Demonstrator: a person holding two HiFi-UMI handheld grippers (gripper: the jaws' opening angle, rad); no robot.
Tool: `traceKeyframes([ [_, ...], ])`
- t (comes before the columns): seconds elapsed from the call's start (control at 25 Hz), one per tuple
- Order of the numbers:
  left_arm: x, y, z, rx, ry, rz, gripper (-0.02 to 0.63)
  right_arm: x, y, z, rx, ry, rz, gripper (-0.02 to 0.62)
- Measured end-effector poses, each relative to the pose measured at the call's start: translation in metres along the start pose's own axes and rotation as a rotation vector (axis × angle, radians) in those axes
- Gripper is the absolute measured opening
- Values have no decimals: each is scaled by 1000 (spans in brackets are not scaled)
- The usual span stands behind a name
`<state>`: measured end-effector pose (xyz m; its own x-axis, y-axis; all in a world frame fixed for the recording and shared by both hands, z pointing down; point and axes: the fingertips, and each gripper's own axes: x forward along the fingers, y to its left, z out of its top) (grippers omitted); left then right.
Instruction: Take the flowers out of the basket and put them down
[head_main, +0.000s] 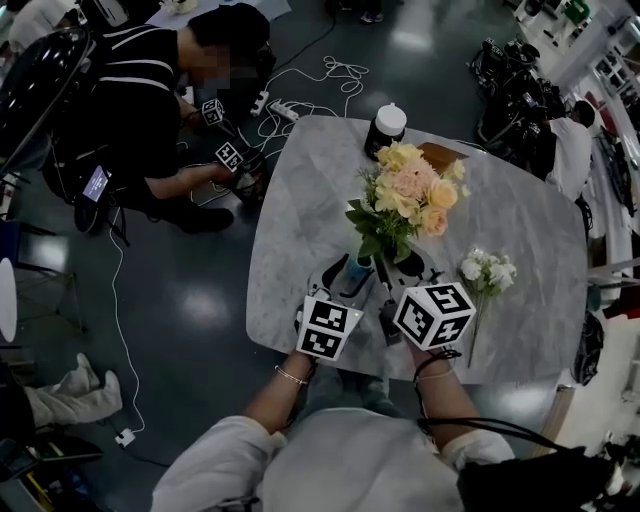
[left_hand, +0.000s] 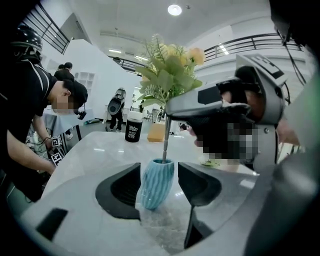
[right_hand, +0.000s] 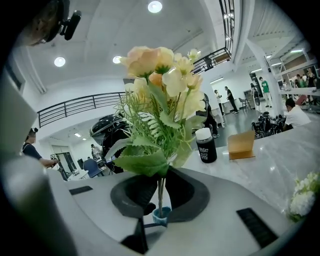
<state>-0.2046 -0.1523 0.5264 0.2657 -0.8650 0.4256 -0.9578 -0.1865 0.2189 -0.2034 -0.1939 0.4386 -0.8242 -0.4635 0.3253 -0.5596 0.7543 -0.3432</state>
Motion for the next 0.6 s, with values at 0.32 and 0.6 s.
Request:
traceKeyframes([
  [0.32,-3,-19,27,10,-22,12,233,-18,-12,42,-11,-93,3,44],
  [0.6,-25,-15,32,26,-44,27,233,-24,3,58,-28,-162,5,44],
])
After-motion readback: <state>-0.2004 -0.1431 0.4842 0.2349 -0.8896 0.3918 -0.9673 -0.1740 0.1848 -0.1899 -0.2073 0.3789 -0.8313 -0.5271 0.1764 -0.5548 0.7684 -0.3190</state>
